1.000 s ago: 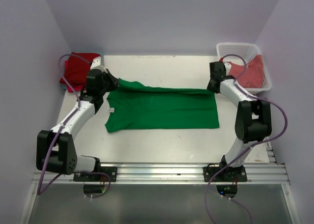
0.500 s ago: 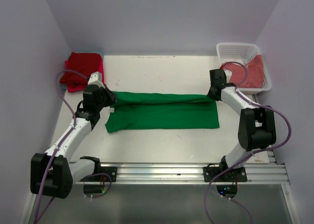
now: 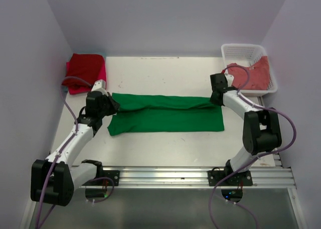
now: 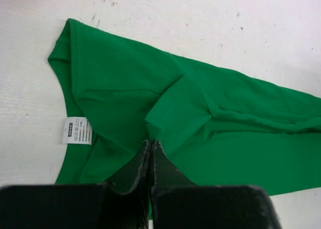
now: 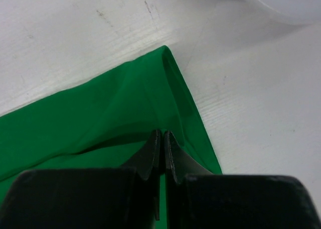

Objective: Fold and stack the t-shirts
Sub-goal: Fold the other side of the tshirt into a rectangle

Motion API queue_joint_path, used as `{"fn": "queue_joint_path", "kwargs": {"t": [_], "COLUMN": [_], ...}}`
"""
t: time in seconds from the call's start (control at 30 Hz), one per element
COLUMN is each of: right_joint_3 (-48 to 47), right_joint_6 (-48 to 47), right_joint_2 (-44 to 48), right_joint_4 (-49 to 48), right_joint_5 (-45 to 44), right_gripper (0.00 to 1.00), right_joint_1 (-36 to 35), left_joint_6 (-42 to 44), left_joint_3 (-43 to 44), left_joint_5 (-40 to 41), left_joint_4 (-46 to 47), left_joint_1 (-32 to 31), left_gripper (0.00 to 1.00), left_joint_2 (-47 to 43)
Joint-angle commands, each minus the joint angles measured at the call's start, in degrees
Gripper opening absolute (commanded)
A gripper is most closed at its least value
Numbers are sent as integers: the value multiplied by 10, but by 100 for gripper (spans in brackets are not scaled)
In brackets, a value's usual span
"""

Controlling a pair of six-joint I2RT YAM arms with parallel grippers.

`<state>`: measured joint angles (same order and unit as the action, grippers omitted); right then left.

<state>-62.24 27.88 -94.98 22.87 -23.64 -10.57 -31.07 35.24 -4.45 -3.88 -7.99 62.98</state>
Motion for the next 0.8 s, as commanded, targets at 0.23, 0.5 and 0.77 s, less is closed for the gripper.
{"fn": "queue_joint_path", "kwargs": {"t": [0.23, 0.5, 0.77], "right_joint_3": [21, 7, -33], "right_joint_6": [22, 38, 35], "right_joint_2": [16, 51, 93], "right_joint_4": [44, 93, 107], "right_joint_5": [-55, -73, -72], "right_gripper": [8, 49, 59], "right_joint_1": [-12, -27, -34], "left_joint_6": [-8, -35, -45], "left_joint_3": [-27, -56, -23], "left_joint_5": [-15, -11, 8], "left_joint_4": [-48, -75, -148], "left_joint_1": [3, -3, -9], "left_gripper": [0, 0, 13], "left_joint_2": [-48, -117, -172]}}
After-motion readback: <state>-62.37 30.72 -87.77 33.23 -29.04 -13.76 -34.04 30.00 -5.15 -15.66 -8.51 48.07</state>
